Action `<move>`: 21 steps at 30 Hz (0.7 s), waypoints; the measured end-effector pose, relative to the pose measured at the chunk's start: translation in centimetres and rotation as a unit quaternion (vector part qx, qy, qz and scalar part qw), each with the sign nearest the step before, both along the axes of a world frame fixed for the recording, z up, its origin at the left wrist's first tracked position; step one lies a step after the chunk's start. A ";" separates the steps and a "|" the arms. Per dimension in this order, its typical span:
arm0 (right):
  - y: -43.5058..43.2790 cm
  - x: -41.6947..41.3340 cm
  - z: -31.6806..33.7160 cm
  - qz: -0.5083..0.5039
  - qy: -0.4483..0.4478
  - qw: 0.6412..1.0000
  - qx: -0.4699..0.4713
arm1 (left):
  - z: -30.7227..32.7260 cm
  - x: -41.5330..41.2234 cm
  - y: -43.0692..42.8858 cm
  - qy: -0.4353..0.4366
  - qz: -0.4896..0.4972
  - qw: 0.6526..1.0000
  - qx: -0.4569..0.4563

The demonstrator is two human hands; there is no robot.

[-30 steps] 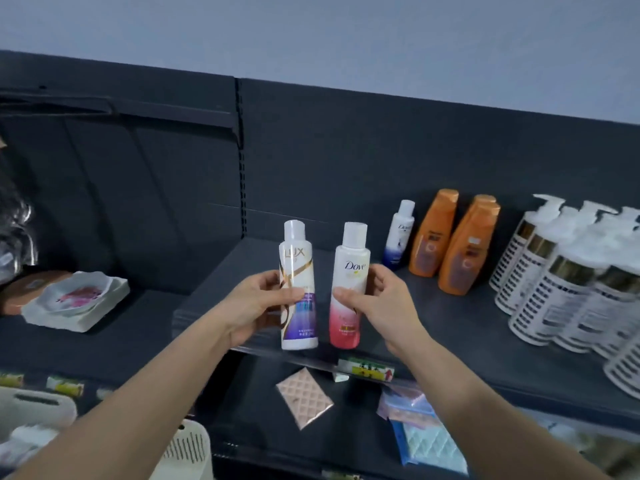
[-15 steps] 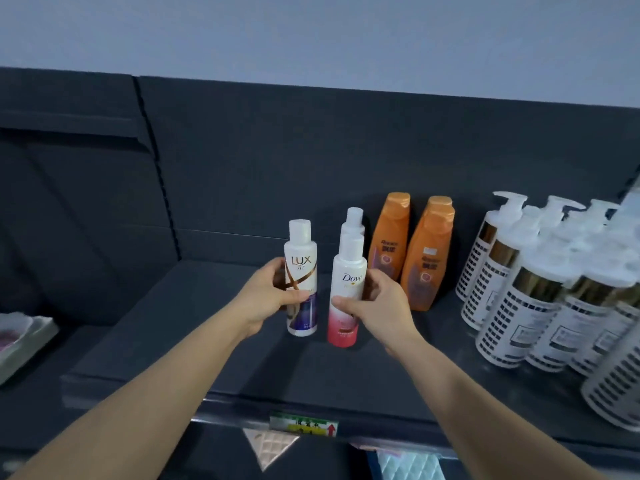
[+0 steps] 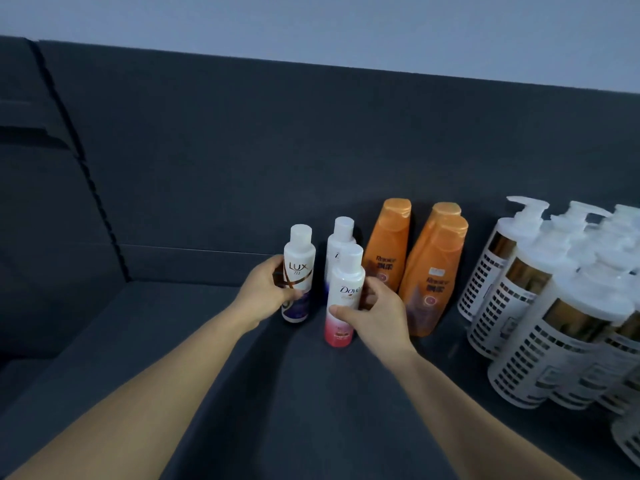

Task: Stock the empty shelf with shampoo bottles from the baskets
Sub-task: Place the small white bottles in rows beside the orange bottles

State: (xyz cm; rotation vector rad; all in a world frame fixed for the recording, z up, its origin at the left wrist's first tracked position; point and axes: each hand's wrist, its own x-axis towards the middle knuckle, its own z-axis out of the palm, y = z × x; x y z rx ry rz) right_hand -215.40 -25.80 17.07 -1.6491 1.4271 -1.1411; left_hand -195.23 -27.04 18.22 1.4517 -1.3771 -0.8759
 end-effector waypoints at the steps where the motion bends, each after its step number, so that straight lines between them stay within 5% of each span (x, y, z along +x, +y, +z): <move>1: -0.3 0.1 0.0 -0.002 0.001 1.000 -0.003 | -0.1 0.1 -0.4 0.000 -0.001 1.000 0.001; 21: -2.9 1.2 -1.1 0.002 0.000 0.999 -0.042 | -1.6 -0.5 -3.8 -0.056 0.030 0.997 -0.047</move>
